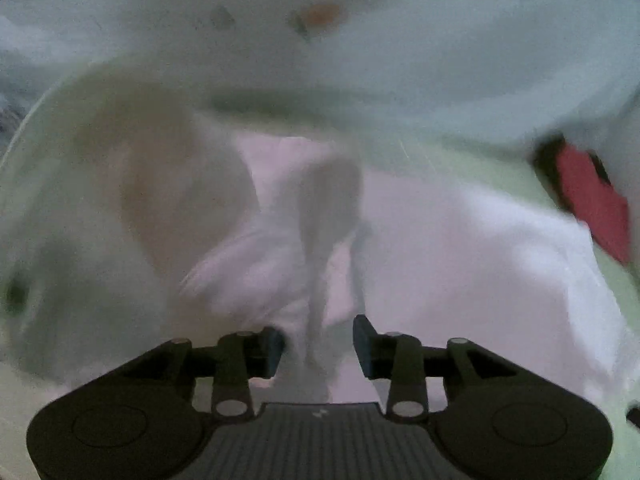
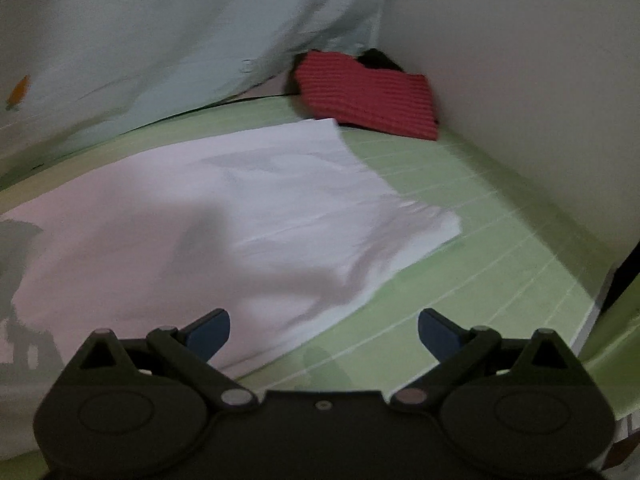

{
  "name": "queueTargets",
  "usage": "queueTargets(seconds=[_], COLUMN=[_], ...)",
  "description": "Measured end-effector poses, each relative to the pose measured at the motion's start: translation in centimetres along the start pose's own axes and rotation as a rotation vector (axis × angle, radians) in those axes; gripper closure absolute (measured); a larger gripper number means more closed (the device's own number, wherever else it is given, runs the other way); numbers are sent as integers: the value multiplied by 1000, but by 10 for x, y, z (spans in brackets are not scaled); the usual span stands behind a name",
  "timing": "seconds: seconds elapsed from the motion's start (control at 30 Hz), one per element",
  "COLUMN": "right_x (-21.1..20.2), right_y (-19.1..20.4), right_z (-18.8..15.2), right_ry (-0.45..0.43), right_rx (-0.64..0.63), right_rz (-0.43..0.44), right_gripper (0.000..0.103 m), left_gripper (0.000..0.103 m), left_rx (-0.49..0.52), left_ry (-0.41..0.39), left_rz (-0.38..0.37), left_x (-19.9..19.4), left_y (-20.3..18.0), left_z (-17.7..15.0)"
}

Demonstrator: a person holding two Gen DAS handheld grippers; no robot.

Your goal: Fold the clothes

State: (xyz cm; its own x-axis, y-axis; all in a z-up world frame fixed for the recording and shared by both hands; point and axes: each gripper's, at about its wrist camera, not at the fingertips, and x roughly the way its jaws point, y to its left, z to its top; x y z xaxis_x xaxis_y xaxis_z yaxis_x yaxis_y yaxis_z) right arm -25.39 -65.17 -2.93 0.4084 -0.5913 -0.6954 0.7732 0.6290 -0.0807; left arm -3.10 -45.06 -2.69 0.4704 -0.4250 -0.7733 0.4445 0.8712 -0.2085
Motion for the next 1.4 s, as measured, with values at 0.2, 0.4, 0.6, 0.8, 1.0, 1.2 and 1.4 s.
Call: queueTargets(seconds=[0.2,0.4,0.6,0.8,1.0,1.2,1.4], right_x=[22,34,40,41,62,107,150], right_y=[-17,2,34,52,31,-4,-38], right_z=[10,14,10,11,33,67,86], right_ry=[24,36,60,21,-12,16,80], right_rx=[22,13,-18,-103,-64,1,34], right_rz=[18,76,124,117,42,-5,-22], right_gripper=[1,1,1,1,1,0,0], left_gripper=[38,31,27,21,8,0,0], left_rx=[7,-10,-22,-88,-134,-92,-99], left_ry=[-86,-142,-27,69,121,173,184], left_rz=[-27,139,254,278,299,362,369], left_x=[-37,-71,-62,-37,-18,0,3], left_y=[-12,21,62,83,91,85,87], left_z=[-8,-10,-6,-5,-6,-2,-6])
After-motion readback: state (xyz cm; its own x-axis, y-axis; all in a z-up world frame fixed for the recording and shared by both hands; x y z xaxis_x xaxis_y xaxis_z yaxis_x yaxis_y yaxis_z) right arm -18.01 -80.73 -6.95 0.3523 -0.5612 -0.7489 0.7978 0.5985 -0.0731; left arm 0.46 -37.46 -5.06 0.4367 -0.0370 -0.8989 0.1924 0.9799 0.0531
